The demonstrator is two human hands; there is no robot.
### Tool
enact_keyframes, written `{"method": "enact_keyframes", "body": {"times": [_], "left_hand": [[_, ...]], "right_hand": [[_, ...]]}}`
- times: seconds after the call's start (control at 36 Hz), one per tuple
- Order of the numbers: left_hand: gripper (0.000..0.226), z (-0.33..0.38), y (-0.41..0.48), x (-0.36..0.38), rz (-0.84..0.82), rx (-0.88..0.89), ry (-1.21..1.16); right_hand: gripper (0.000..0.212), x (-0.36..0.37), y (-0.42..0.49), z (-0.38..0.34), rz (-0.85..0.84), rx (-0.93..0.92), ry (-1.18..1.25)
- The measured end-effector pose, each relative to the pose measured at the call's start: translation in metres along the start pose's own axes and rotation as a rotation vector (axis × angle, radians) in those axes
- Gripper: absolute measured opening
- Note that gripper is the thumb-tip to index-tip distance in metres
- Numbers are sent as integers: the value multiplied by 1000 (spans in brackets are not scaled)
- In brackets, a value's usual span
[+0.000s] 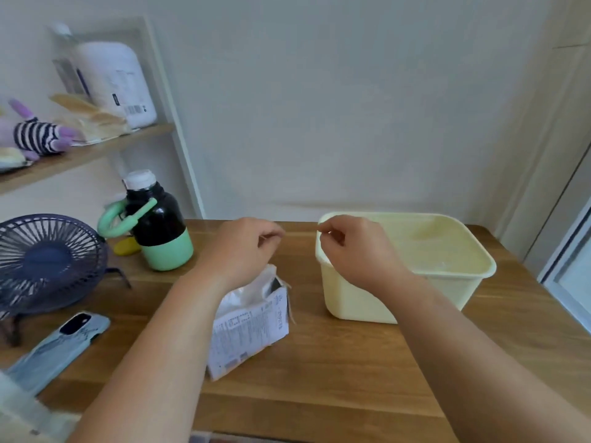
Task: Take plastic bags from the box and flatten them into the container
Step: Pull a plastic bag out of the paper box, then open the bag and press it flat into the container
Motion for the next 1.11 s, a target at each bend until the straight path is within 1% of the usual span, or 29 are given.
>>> {"method": "enact_keyframes", "body": {"times": [0.08, 0.19, 0.25, 0.31, 0.39, 0.5, 0.64, 0.67, 0.69, 0.75, 0.83, 0.92, 0.94, 1.03, 1.11], "left_hand": [[29, -19, -9, -2, -42, -50, 51], [37, -39, -18, 2, -215, -108, 200], [35, -45, -22, 2, -230, -130, 224], [27, -47, -25, 2, -191, -134, 224], [24, -48, -26, 1, -99, -124, 171], [18, -52, -23, 1, -34, -120, 44], [17, -49, -18, 0, 83, -89, -91], [19, -47, -17, 0, 107, -66, -108], [22, -45, -16, 1, 122, -37, -124], [28, -41, -16, 3, 126, 18, -156], [28, -38, -17, 6, 155, 66, -192], [22, -42, -20, 8, 168, 33, -281], [29, -44, -21, 10, 140, 1, -315], [63, -48, -26, 16, 25, -112, -343], [81, -51, -30, 23, -21, -183, -322]], "right_hand": [[26, 18, -1, -10, -31, -20, 42], [20, 42, 1, -17, -122, 23, 133], [16, 56, 2, -17, -184, 53, 162], [19, 69, 1, -17, -242, 87, 139], [28, 79, 2, -13, -270, 114, 95], [32, 80, 5, -12, -290, 128, 103], [47, 82, 9, -11, -357, 141, 164], [46, 83, 10, -11, -377, 138, 172], [39, 85, 10, -13, -387, 127, 178], [10, 86, 12, -15, -374, 128, 188], [30, 86, 13, -15, -360, 125, 256], [32, 85, 12, -13, -367, 158, 333], [30, 84, 12, -11, -361, 192, 385], [26, 83, 15, -9, -312, 326, 667], [22, 78, 18, -12, -248, 416, 893]]}}
Point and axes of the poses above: each hand's wrist, its own y-axis towards the middle knuckle, its own x-axis out of the palm, z = x × y, the point moved 2 cm from there along y, towards the middle knuckle, and after that the axes turned 7 degrees about y, right-handed, at the moved point
